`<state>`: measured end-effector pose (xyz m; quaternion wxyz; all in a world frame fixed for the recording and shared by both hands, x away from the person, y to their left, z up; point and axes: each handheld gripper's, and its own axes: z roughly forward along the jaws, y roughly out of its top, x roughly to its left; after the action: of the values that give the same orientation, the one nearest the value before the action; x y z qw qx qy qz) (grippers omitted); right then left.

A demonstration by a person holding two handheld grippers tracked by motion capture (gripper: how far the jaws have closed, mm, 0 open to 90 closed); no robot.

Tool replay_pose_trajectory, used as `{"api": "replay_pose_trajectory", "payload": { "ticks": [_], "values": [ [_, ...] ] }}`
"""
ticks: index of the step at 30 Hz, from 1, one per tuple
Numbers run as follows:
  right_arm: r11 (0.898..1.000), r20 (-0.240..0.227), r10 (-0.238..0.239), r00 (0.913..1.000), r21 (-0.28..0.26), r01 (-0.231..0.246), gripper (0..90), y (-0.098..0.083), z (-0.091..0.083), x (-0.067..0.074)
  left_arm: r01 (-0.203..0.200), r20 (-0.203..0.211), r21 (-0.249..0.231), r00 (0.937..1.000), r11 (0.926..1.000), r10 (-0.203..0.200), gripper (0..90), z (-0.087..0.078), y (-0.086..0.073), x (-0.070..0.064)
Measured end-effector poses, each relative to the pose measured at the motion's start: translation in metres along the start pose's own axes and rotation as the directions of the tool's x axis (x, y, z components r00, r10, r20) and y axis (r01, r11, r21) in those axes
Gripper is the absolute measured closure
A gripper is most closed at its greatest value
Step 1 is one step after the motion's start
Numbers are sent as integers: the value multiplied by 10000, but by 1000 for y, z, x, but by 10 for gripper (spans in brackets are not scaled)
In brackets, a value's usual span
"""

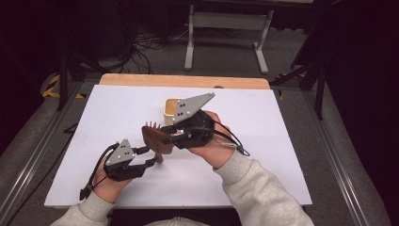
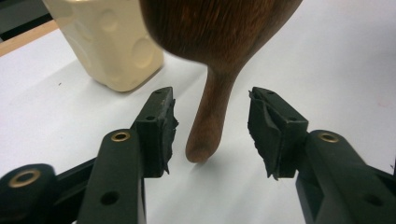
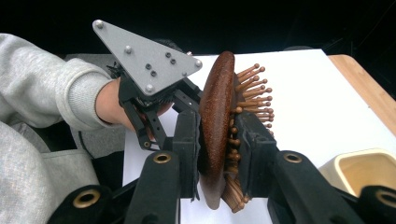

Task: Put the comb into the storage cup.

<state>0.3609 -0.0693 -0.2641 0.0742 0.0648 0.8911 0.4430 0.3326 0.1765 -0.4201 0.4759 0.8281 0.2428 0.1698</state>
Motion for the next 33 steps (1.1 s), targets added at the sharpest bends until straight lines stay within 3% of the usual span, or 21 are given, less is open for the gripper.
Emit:
{"api": "replay_pose_trajectory", "payload": {
  "ticks": [9,12,19,27,33],
  "values": [
    [9999,253,-85,9996,-96,88,722,15,-14,-7,645,127,-583,9979,9962,-639,307,-12,-6,19],
    [9998,391,-120,9992,-133,125,721,21,-20,-10,612,21,-863,9981,9944,-612,235,-16,-9,25],
    [9998,700,-188,9974,-103,195,721,36,-32,-18,1005,125,-1696,9949,9804,-998,79,-23,-21,39],
    [9998,928,-96,9956,-139,109,721,49,-40,-30,1156,-137,-2341,9924,9653,-1222,43,-34,-34,50],
    [9997,1140,-79,9934,-222,105,721,57,-46,-38,1234,-257,-2578,9906,9583,-1345,38,-39,-41,56]
  ]
}}
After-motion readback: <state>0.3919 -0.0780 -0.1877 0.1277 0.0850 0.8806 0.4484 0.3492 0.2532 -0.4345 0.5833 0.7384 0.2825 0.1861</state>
